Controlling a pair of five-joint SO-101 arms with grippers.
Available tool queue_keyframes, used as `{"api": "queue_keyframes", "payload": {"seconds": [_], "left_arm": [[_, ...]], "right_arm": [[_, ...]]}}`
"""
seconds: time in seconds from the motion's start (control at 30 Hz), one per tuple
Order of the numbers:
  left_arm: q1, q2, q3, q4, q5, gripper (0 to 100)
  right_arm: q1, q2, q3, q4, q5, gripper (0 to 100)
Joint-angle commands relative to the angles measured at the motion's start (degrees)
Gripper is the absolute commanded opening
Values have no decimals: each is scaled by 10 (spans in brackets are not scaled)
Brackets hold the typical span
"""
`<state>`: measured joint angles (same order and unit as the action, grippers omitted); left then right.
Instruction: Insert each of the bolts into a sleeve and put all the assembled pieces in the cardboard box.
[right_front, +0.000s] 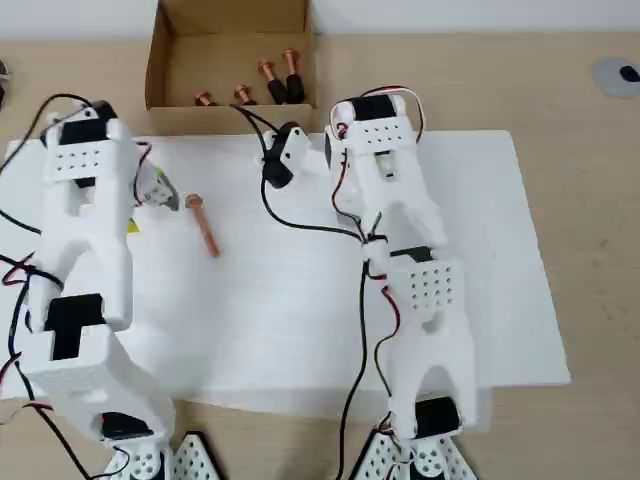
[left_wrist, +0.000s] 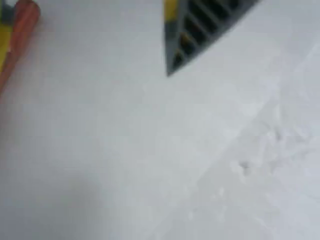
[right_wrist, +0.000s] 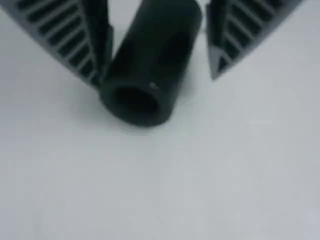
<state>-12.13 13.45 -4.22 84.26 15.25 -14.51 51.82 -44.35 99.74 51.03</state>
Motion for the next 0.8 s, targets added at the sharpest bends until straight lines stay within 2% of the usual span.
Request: {"api": "queue_keyframes", "payload": {"seconds": [0.0, 0.1, 0.27, 0.53, 0.77], "left_arm": [[-10, -7, -42, 18, -8, 228], [-6, -7, -41, 18, -24, 228], [-5, -7, -41, 17, -24, 228], [-4, -7, -41, 18, -25, 228], [10, -7, -41, 18, -23, 228]], "right_arm": [[29, 19, 0, 7, 6, 175], [27, 19, 2, 7, 6, 157], [26, 19, 0, 7, 5, 37], [26, 16, -21, 11, -3, 12], [24, 11, -167, 28, -69, 11]]}}
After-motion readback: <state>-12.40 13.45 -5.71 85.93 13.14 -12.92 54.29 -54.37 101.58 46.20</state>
